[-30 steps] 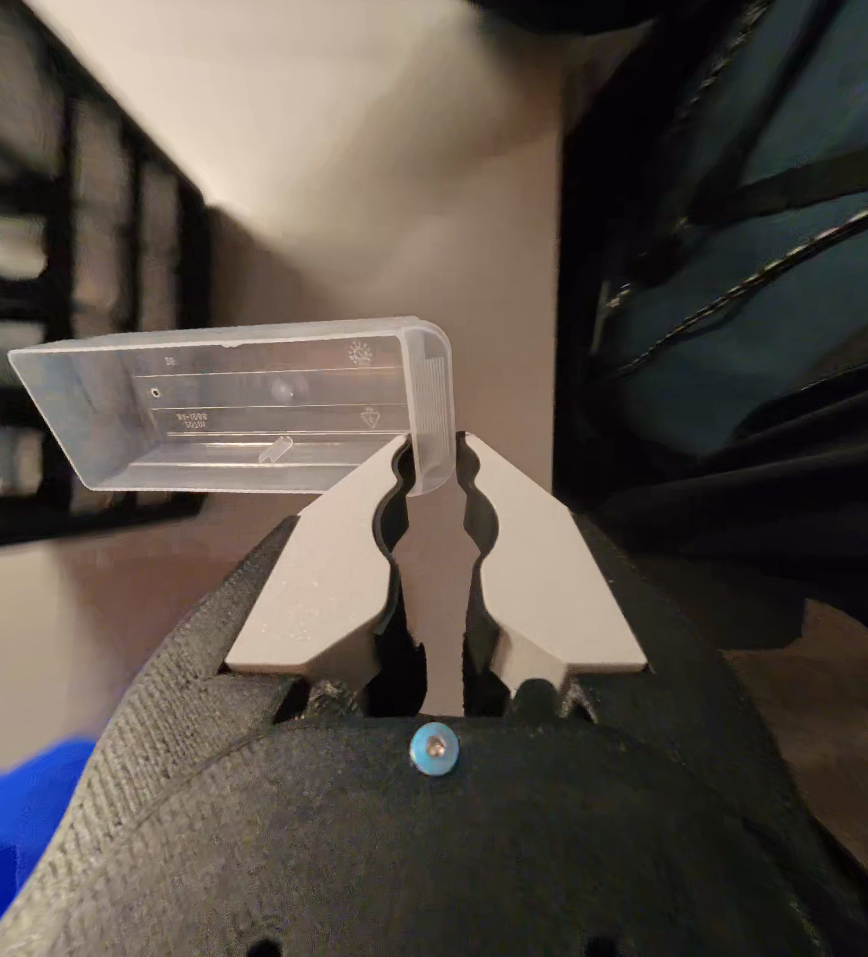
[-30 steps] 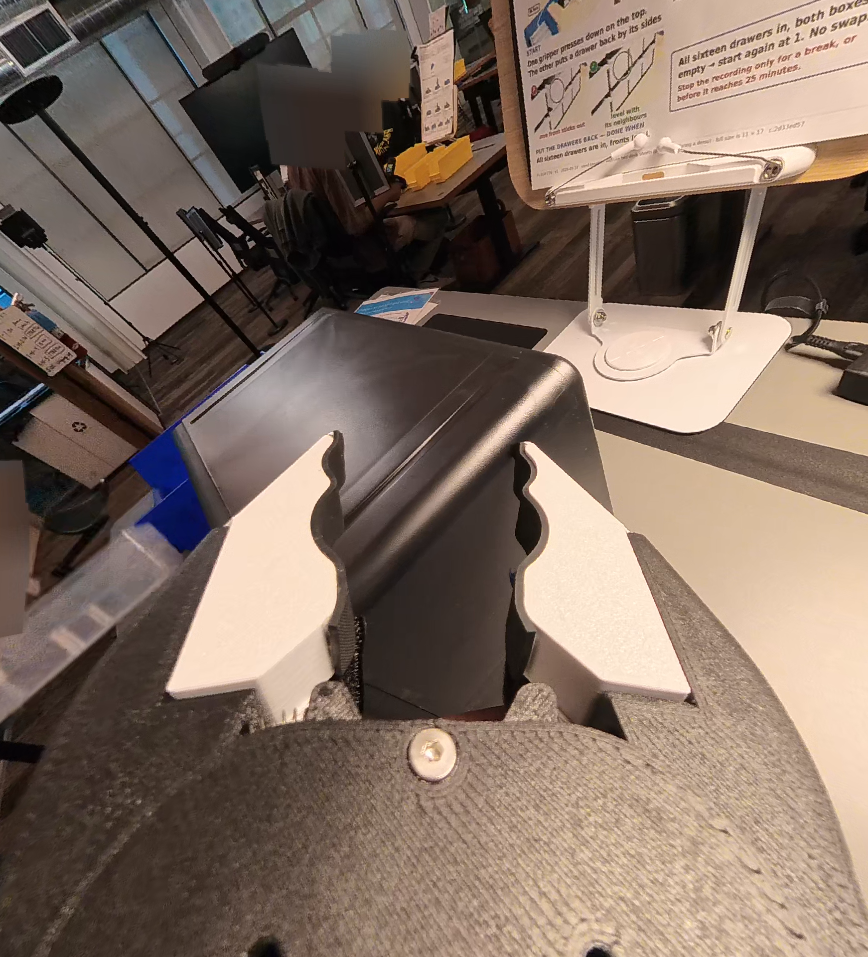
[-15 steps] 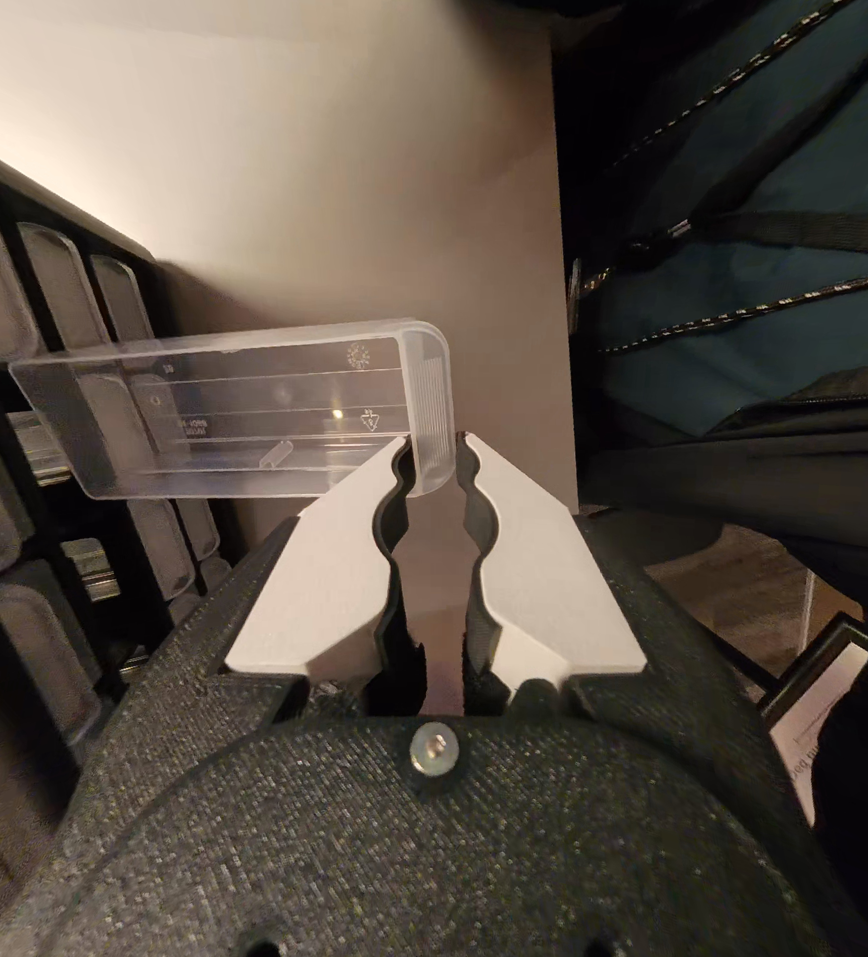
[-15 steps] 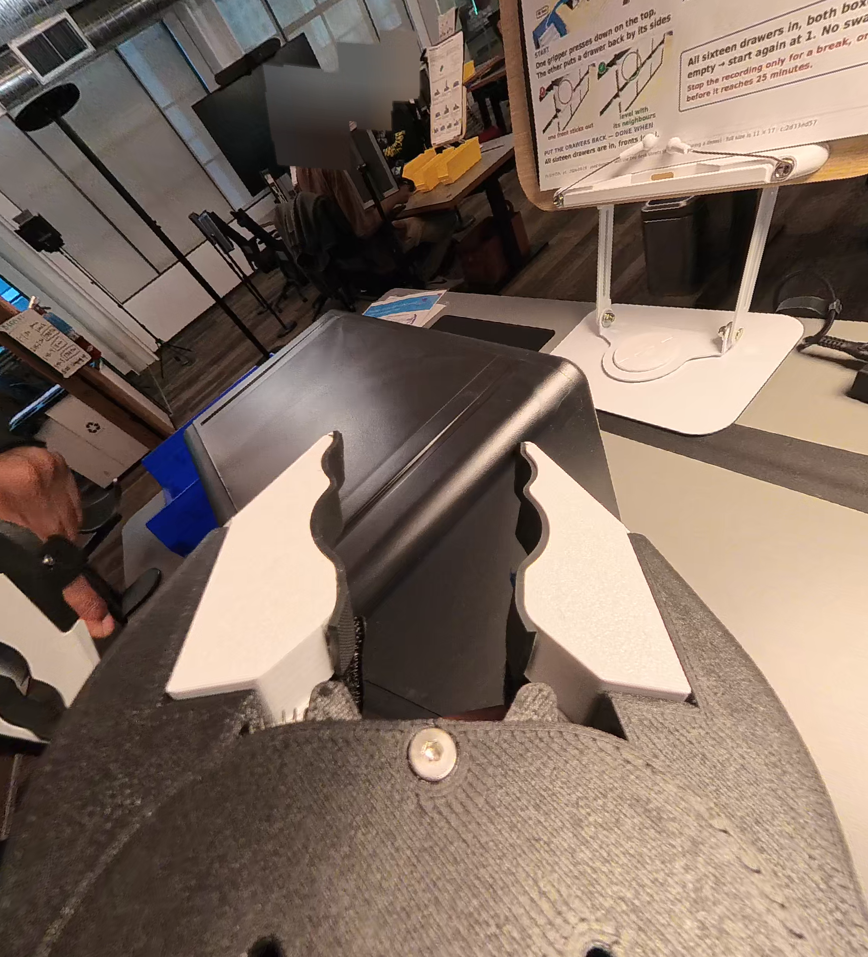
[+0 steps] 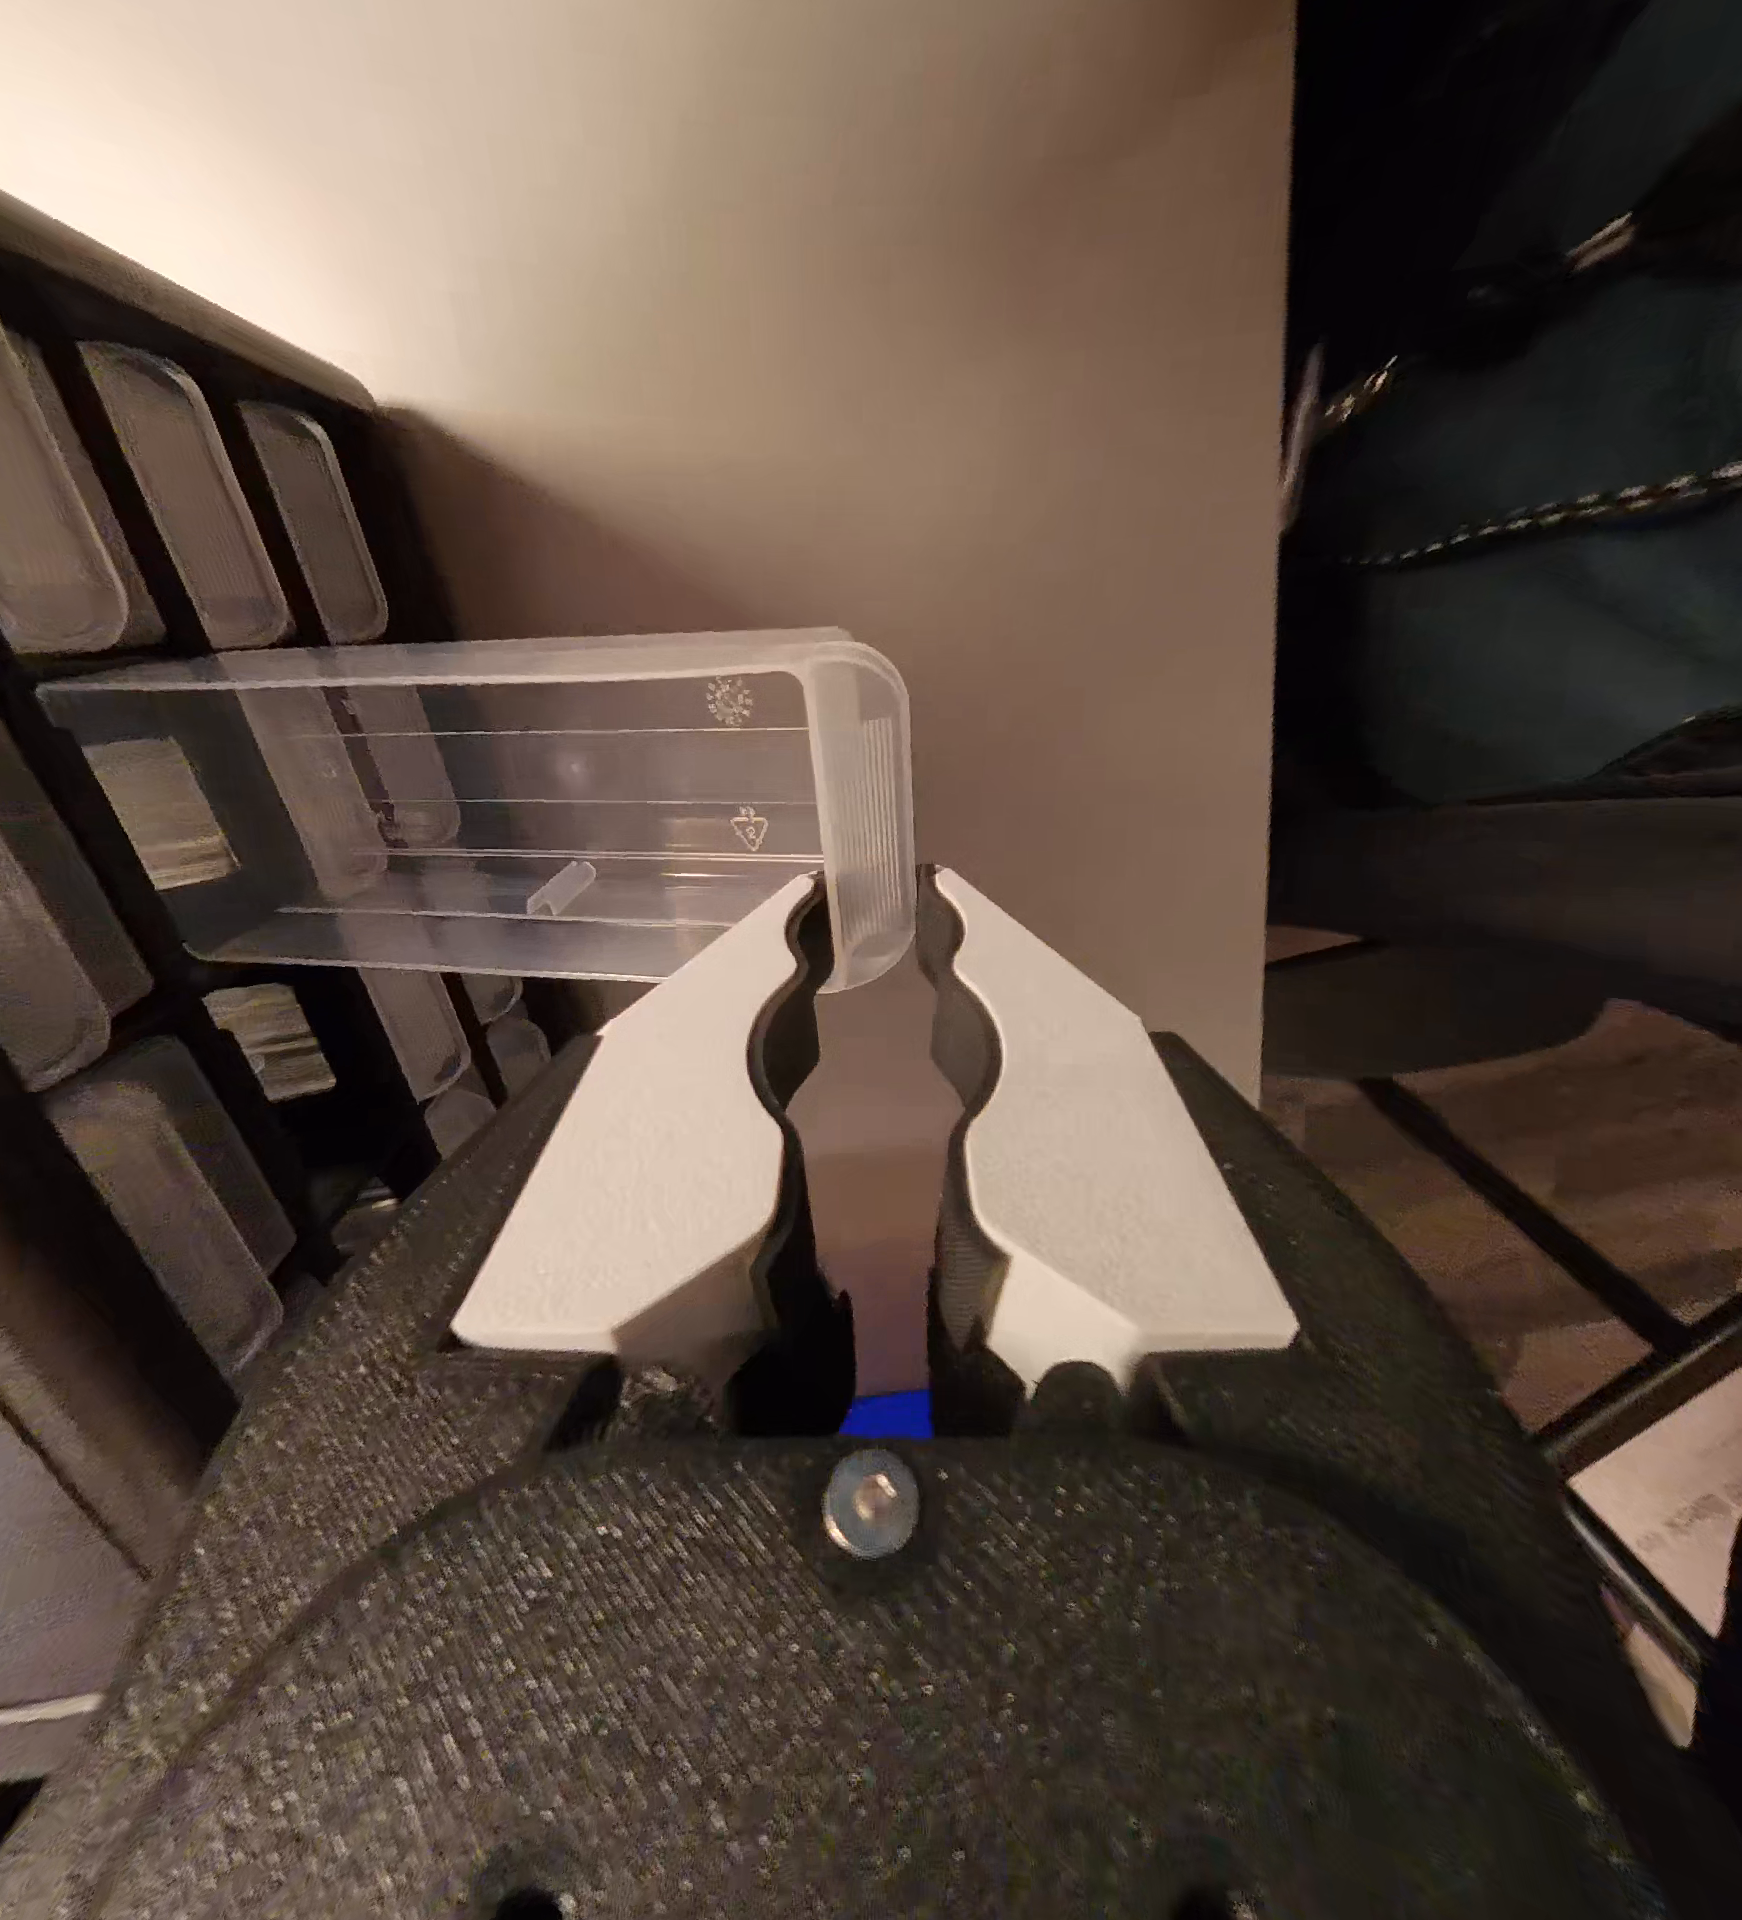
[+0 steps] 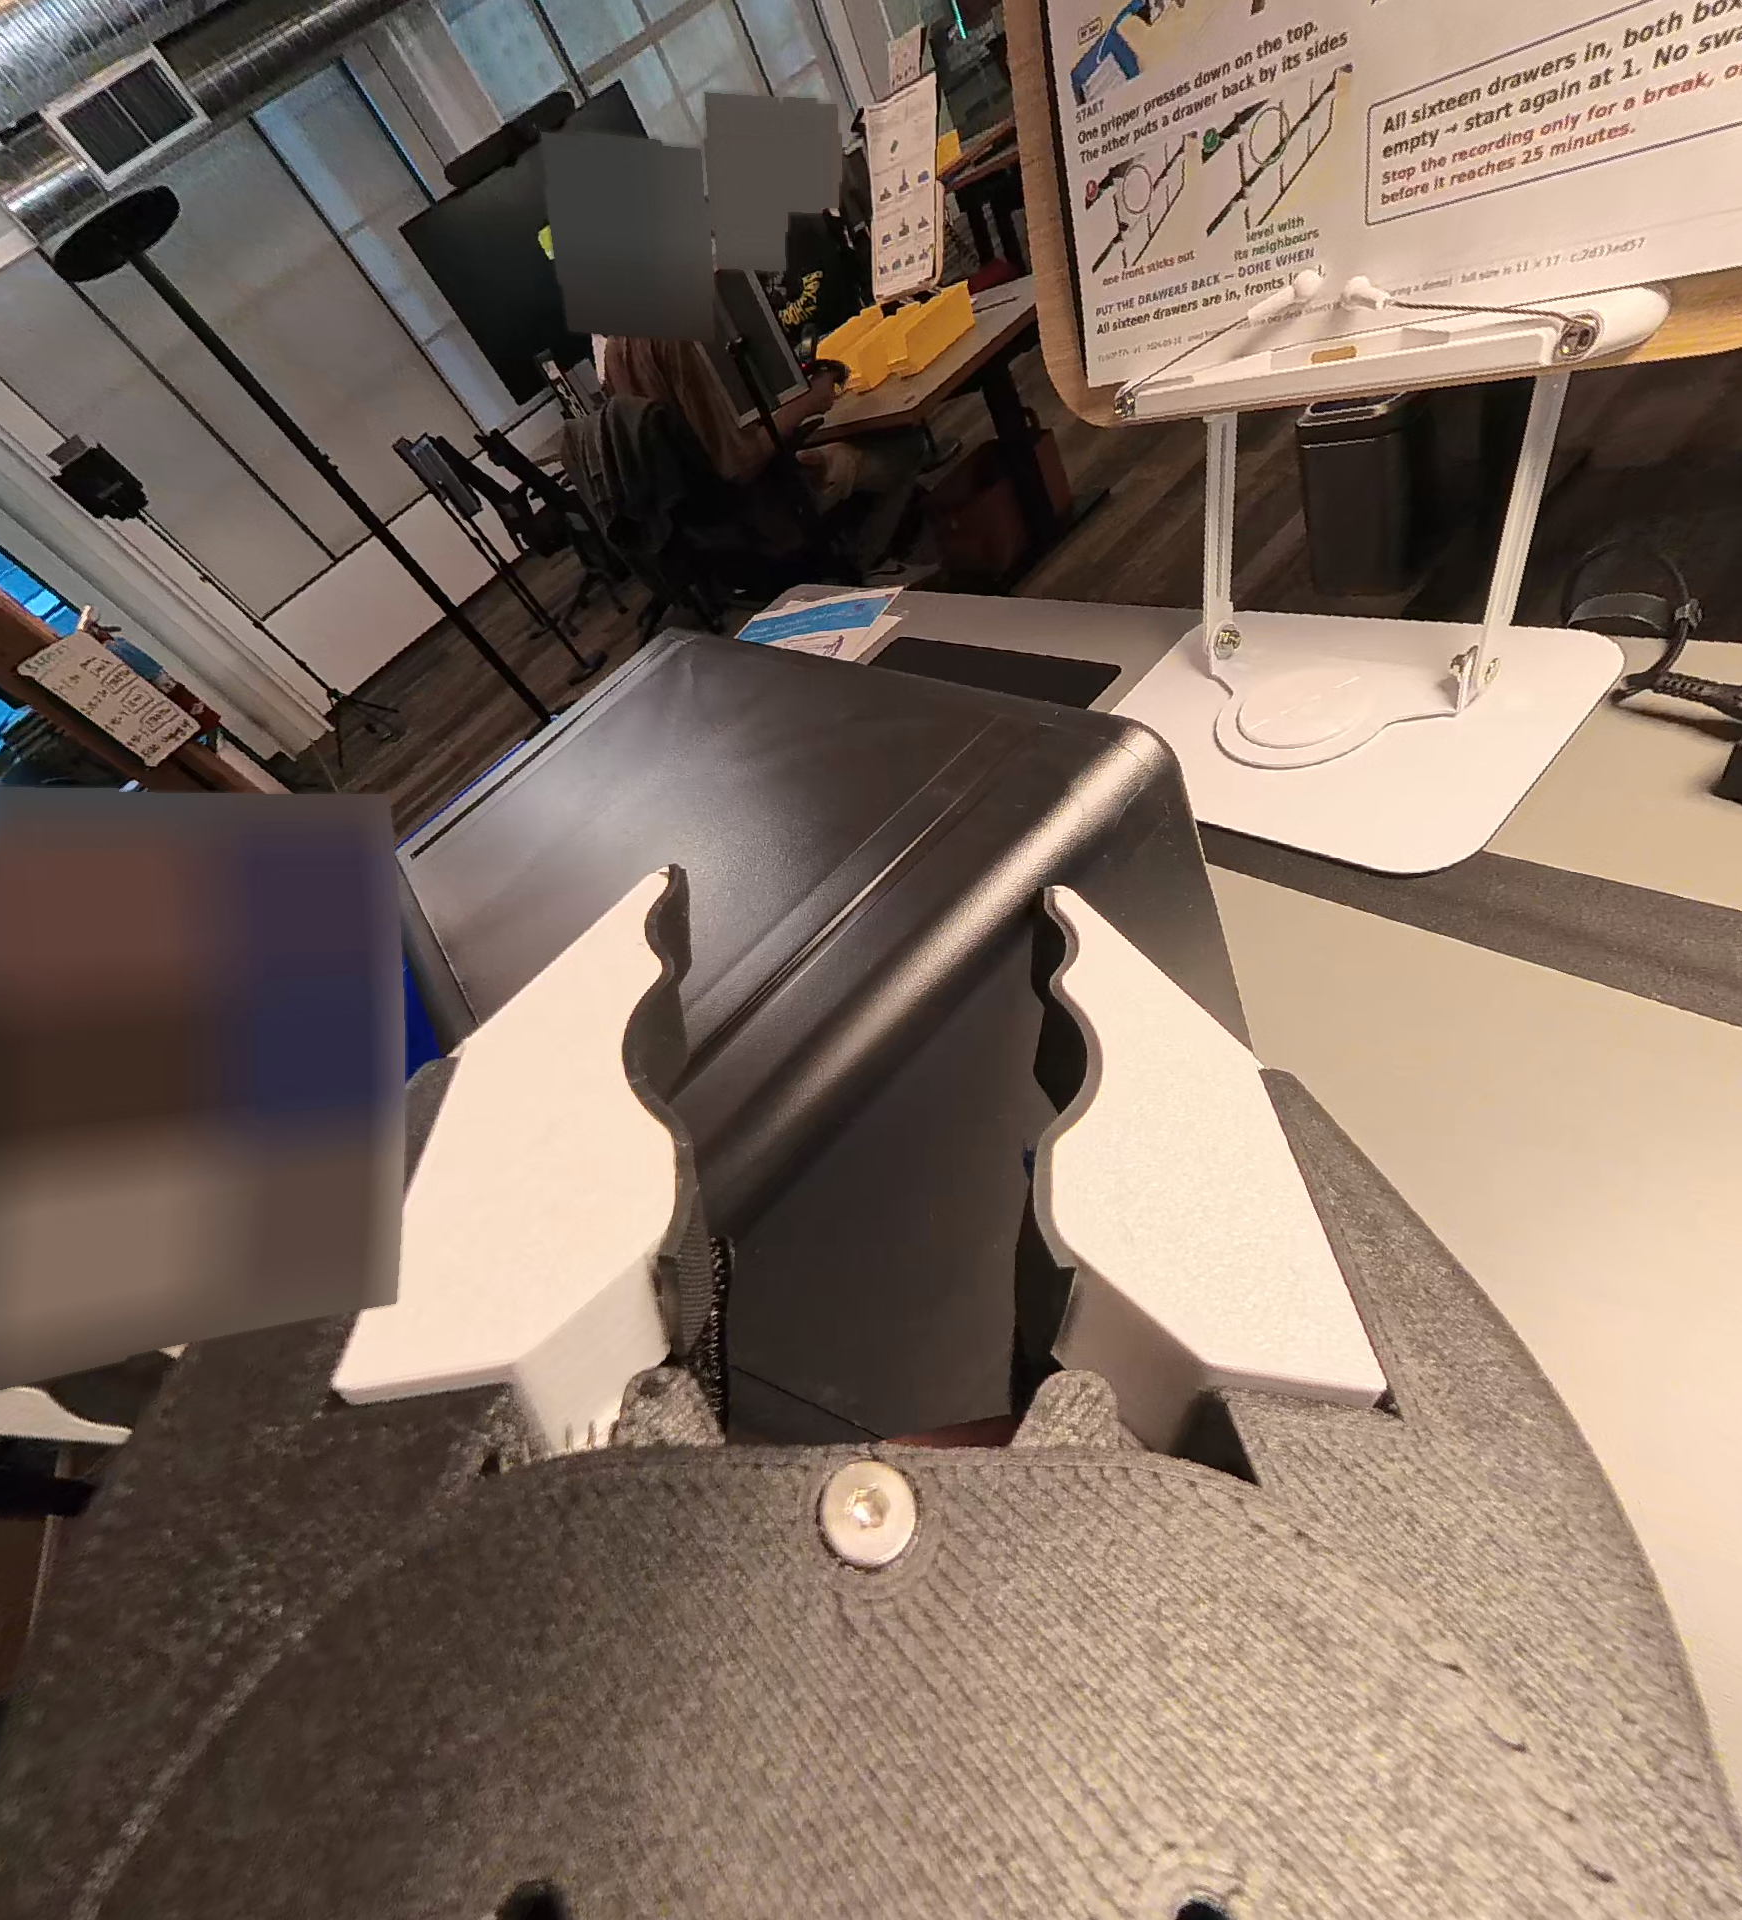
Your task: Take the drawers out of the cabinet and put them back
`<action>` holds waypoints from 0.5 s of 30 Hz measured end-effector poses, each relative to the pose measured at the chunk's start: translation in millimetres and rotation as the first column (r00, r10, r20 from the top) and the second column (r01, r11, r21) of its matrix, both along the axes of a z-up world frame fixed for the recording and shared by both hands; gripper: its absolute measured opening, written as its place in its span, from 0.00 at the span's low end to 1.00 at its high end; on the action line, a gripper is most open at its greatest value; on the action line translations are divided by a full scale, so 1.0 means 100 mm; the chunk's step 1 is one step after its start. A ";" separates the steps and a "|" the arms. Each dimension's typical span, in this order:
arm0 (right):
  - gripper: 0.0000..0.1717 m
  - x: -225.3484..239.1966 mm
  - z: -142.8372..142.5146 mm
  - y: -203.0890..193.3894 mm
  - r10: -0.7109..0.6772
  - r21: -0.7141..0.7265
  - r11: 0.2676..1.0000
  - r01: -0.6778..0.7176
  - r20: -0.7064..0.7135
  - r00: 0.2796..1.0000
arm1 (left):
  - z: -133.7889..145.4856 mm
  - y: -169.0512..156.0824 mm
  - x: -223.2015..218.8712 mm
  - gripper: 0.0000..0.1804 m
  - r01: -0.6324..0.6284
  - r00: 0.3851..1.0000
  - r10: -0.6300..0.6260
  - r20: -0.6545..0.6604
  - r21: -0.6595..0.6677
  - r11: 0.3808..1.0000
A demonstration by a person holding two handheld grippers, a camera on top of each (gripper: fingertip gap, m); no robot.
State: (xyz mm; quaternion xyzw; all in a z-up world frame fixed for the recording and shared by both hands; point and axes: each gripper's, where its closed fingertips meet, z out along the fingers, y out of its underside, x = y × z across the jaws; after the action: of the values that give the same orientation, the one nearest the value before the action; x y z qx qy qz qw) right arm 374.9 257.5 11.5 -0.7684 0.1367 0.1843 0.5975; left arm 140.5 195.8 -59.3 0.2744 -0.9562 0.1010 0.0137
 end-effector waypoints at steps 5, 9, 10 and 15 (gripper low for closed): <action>0.40 0.00 0.00 0.00 -0.004 -0.002 1.000 0.004 0.005 1.000 | 0.02 0.04 0.01 0.08 0.002 0.999 -0.005 0.033 0.097 0.995; 0.40 0.00 0.00 0.00 -0.007 -0.003 1.000 0.007 0.006 1.000 | 0.04 0.06 0.02 0.09 -0.001 1.000 -0.001 0.018 0.147 0.989; 0.40 0.00 -0.01 0.00 -0.007 -0.003 1.000 0.007 0.006 1.000 | 0.04 0.05 0.03 0.09 0.002 1.000 -0.004 0.013 0.152 0.988; 0.40 0.00 -0.01 0.01 -0.011 -0.003 1.000 0.011 0.007 1.000 | 0.07 0.06 0.05 0.09 0.026 1.000 -0.026 -0.003 0.212 0.977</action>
State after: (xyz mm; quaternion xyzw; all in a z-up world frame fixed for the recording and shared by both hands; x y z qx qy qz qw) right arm 375.4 258.3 10.7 -0.7690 0.1390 0.1782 0.5979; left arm 146.0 201.7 -52.2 0.2617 -0.9650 -0.0019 -0.0142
